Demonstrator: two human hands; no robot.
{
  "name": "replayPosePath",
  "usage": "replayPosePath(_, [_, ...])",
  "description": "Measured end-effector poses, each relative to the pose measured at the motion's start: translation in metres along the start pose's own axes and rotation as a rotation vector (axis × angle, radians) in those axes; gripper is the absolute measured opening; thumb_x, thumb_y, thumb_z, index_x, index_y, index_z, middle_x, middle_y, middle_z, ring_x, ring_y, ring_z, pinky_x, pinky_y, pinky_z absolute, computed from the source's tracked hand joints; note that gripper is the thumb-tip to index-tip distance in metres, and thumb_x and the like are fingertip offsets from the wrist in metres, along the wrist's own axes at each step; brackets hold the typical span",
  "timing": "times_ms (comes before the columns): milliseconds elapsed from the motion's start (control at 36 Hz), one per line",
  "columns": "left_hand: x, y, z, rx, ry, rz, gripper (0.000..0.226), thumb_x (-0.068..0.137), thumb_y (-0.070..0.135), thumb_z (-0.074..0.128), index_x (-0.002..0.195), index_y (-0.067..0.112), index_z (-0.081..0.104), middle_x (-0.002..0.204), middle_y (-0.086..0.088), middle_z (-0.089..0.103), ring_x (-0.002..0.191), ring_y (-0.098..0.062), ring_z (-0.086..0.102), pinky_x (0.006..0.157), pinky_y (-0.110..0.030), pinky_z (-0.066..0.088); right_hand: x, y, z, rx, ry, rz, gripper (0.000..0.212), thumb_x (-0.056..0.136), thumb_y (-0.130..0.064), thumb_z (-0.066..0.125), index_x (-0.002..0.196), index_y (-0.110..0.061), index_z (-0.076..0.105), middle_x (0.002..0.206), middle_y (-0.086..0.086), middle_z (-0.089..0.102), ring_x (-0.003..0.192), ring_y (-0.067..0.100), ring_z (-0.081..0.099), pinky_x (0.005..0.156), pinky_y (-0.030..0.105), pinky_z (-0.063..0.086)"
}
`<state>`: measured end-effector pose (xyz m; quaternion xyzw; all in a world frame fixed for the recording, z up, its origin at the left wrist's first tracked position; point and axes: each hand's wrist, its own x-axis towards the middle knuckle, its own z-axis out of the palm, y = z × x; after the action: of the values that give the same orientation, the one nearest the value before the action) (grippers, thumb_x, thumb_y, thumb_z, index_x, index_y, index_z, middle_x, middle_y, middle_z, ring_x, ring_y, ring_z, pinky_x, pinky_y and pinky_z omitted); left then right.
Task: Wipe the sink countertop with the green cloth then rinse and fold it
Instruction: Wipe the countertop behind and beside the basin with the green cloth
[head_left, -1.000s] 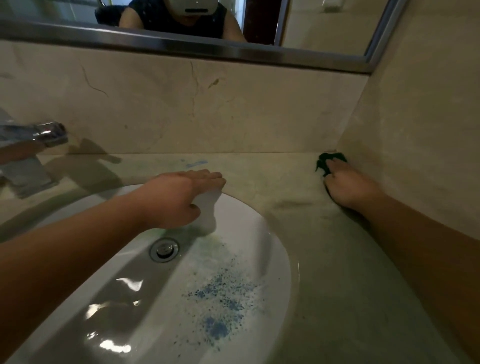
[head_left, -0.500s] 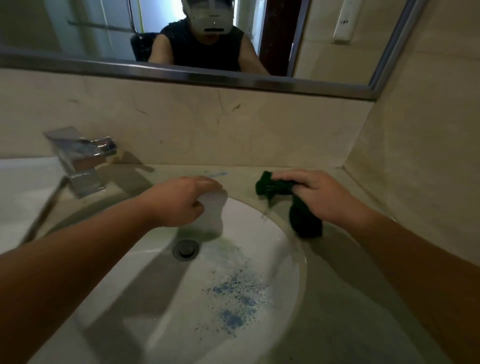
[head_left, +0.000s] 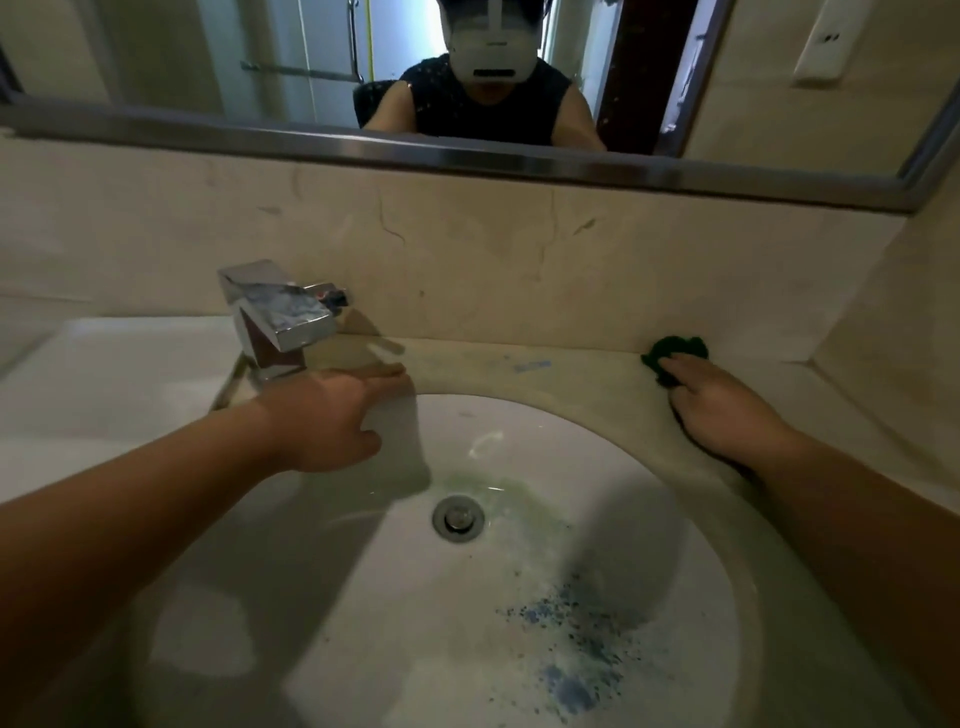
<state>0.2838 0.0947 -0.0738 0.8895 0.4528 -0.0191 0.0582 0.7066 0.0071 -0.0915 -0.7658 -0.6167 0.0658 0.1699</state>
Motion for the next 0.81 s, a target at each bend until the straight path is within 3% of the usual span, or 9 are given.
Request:
replayPosePath(139, [0.003,-0.011,0.006,0.025,0.041,0.063,0.091,0.089,0.036,0.068,0.166,0.042,0.022,0.175,0.013,0.022,0.145,-0.027,0.051,0.113,-0.036,0.046,0.026,-0.028,0.017,0.040,-0.033,-0.096,0.050,0.108,-0.004,0.039,0.157,-0.012,0.040,0.164,0.009,0.036,0.149,0.023,0.032,0.099,0.002,0.009])
replayPosePath(278, [0.006,-0.017,0.010,0.005,0.077,0.092,0.090,0.089,0.033,0.070,0.166,0.041,0.024,0.175,0.015,0.021,0.150,-0.021,0.044,0.113,-0.024,0.037,0.037,-0.042,0.020,0.070,-0.080,-0.128,0.054,0.106,-0.006,0.040,0.158,-0.024,0.042,0.166,-0.001,0.034,0.148,0.015,0.031,0.108,0.009,0.012])
replayPosePath(417, [0.005,-0.016,0.007,0.012,0.073,0.096,0.090,0.089,0.033,0.069,0.167,0.041,0.024,0.175,0.016,0.020,0.150,-0.018,0.044,0.111,-0.021,0.036,0.049,-0.063,0.026,0.094,-0.118,-0.185,0.058,0.105,-0.005,0.040,0.156,-0.033,0.045,0.164,-0.006,0.036,0.145,0.010,0.031,0.108,0.011,0.014])
replayPosePath(583, [0.003,-0.016,0.005,0.018,0.047,0.103,0.090,0.090,0.032,0.069,0.167,0.037,0.024,0.176,0.012,0.021,0.149,-0.022,0.046,0.111,-0.025,0.038,0.052,-0.096,0.031,0.127,-0.160,-0.238,0.057,0.105,-0.004,0.042,0.152,-0.035,0.049,0.163,-0.006,0.039,0.147,0.018,0.035,0.109,0.015,0.019])
replayPosePath(639, [0.002,-0.016,0.004,0.014,0.029,0.099,0.091,0.090,0.033,0.069,0.168,0.037,0.022,0.176,0.011,0.020,0.149,-0.022,0.046,0.112,-0.026,0.038,0.048,-0.110,0.032,0.167,-0.180,-0.249,0.056,0.104,-0.002,0.044,0.148,-0.035,0.055,0.157,-0.003,0.048,0.137,0.020,0.047,0.103,0.014,0.031])
replayPosePath(722, [-0.002,-0.013,-0.002,-0.002,-0.017,0.094,0.092,0.091,0.033,0.068,0.168,0.037,0.018,0.177,0.010,0.019,0.149,-0.026,0.045,0.115,-0.030,0.038,0.037,-0.137,0.030,0.269,-0.255,-0.287,0.053,0.101,0.001,0.049,0.128,-0.039,0.071,0.128,0.002,0.070,0.092,0.016,0.065,0.074,0.011,0.049])
replayPosePath(806, [-0.007,-0.014,-0.004,-0.029,-0.040,0.106,0.089,0.091,0.032,0.069,0.165,0.039,0.020,0.171,0.000,0.034,0.138,-0.031,0.054,0.113,-0.043,0.048,0.028,-0.153,0.019,0.271,-0.305,-0.397,0.052,0.103,-0.003,0.052,0.119,-0.046,0.075,0.129,-0.012,0.070,0.109,0.004,0.064,0.096,0.020,0.047])
